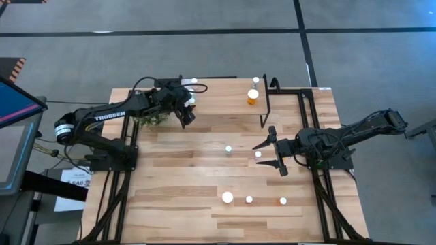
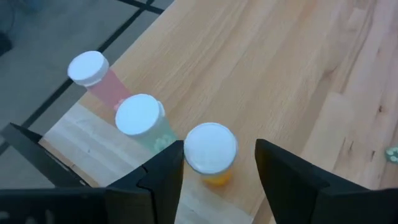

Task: Pick and place medicine bottles onto shelf by color
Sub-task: Put the bottom left small orange pill bottle on the shelf, then put the top pink pill bottle on the shelf

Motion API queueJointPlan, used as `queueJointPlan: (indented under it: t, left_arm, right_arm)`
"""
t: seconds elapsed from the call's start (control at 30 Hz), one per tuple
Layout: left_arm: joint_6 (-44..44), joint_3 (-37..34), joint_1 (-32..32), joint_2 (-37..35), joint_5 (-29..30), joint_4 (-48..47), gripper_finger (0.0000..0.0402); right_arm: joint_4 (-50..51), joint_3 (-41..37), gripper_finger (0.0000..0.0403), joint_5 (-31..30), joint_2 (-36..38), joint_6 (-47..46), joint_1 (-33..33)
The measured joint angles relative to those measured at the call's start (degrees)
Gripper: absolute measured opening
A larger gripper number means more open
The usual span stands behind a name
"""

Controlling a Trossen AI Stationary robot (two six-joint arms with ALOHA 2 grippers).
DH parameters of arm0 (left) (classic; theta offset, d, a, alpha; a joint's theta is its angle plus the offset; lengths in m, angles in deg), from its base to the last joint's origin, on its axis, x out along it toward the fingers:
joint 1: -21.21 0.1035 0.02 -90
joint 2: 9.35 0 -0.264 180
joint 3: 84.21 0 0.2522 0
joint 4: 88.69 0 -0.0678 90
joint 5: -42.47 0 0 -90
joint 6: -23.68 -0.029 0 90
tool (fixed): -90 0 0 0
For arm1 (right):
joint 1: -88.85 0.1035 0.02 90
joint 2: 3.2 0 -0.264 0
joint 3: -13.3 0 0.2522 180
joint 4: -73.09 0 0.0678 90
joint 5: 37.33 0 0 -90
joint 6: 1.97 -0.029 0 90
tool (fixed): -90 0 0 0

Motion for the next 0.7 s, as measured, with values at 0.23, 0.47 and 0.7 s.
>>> queueJointPlan:
  t: [0.23,0.47,0.7]
  left_arm:
    - [-0.04,-0.02,0.0,-2.47,1.08,-0.05,0.0188]
    - [0.92,-0.02,-0.25,-9.68,1.52,0.1,0.0188]
    - [8.0,-0.02,-4.03,-18.06,-1.17,1.32,0.0188]
  right_arm:
    - [0.13,0.0,0.0279,0.0,0.0,0.0,0.0]
    - [0.27,0.0,0.0279,0.0,0.0,-0.1,0.0]
    - [0.92,0.0,0.0279,0.0,0.0,-2.54,-0.04]
